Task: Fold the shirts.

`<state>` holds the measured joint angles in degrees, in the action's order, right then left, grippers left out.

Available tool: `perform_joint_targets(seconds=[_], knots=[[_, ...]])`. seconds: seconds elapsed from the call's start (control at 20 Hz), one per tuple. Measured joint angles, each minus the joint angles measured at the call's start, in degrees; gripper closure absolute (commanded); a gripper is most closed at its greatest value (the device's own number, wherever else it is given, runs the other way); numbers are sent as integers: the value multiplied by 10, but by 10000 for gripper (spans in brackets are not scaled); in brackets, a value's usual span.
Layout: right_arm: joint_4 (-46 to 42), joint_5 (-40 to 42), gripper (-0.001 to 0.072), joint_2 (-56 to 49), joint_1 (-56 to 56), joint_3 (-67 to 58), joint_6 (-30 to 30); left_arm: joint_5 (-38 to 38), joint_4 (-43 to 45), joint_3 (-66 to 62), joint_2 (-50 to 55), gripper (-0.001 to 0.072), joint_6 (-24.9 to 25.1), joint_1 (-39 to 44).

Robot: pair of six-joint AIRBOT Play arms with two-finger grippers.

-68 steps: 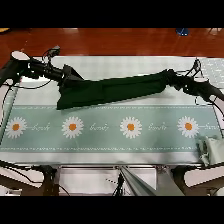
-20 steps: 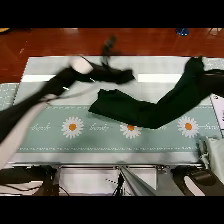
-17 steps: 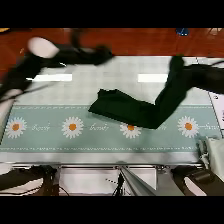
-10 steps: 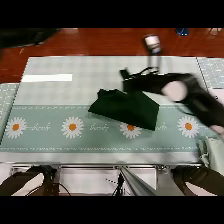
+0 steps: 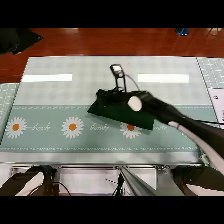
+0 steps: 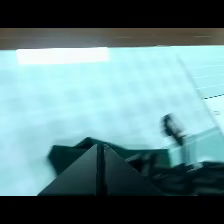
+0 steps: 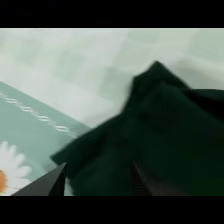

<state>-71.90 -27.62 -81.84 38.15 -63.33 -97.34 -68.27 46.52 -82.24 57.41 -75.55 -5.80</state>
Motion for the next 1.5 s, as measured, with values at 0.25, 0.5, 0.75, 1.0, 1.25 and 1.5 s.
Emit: perform_joint_targets(seconds=[0.25, 0.5, 0.75, 1.0, 1.25, 1.5], knots=[[-195, -253, 236, 118, -193, 2, 18, -7, 131, 1, -1, 404, -1, -2], [-102, -390, 120, 171, -453, 88, 113, -16, 207, 22, -1, 283, -28, -2], [133, -323, 121, 182, -528, 240, 210, -42, 228, 74, -1, 284, -51, -2], [272, -182, 169, 159, -449, 315, 260, -57, 227, 94, -2, 287, -74, -2], [368, -96, 684, 108, -360, 321, 296, -54, 212, 98, -2, 288, -89, -2], [310, -160, 685, 195, -396, 268, 316, -53, 208, 99, -1, 288, -94, -2]])
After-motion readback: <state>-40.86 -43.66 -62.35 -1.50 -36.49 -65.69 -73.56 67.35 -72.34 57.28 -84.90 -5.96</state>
